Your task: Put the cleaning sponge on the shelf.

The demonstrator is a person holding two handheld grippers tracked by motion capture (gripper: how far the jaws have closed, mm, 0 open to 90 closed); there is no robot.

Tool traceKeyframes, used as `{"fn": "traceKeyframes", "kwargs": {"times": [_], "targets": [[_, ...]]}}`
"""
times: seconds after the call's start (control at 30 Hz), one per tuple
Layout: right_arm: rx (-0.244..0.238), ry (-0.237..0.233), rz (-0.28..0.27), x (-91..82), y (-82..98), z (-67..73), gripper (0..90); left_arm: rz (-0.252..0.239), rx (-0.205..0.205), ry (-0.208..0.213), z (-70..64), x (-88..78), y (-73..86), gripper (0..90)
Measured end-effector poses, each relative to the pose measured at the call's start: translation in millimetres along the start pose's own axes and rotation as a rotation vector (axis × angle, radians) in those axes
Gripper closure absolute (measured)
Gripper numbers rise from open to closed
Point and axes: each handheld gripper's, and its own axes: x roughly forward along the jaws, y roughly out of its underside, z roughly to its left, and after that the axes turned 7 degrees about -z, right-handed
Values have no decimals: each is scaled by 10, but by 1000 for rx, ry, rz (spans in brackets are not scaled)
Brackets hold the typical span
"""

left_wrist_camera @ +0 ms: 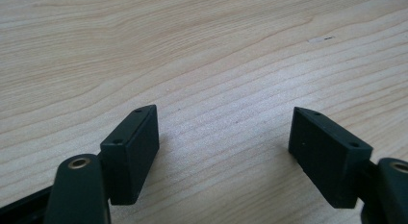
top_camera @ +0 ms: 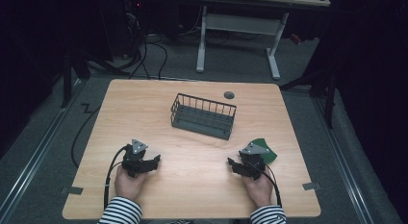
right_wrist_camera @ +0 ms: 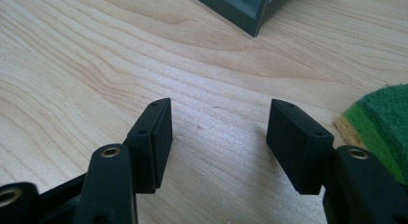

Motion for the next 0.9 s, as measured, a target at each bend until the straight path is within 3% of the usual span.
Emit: {"fn": "traceKeyframes", "kwargs": {"times": [0.9], "targets": [[6, 9, -3, -5, 6, 14, 414, 2, 5, -5, -12, -4, 3, 270]]}}
